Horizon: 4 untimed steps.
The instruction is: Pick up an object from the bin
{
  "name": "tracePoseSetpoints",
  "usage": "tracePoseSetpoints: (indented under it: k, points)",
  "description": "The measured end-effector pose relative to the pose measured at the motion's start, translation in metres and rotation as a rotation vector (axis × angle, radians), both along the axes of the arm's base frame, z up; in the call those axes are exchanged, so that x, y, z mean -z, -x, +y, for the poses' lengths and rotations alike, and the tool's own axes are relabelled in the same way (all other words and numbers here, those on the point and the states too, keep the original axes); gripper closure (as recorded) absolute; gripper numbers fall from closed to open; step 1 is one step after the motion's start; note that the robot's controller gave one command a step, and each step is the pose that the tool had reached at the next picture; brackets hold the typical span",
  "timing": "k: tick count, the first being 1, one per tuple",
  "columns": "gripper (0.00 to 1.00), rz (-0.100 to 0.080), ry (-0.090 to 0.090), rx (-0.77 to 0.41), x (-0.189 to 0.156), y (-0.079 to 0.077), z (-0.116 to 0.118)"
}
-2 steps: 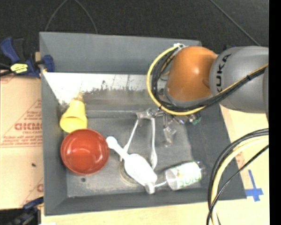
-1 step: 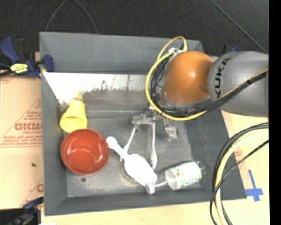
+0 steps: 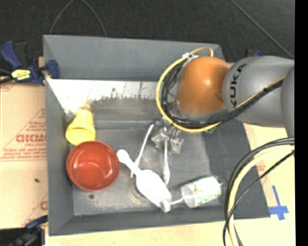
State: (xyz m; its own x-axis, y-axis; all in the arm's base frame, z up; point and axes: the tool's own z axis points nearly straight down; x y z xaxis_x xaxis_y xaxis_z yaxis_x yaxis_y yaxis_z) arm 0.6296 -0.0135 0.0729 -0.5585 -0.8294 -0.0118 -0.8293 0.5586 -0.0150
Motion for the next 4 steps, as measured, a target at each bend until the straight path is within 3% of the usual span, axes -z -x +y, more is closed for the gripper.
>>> tracePoseSetpoints:
  k: [3, 4]
  points:
    - [1.00, -0.007, -0.002, 0.004, -0.011, -0.001, -0.001]
    - [1.00, -0.002, -0.003, 0.006, -0.046, 0.000, -0.001]
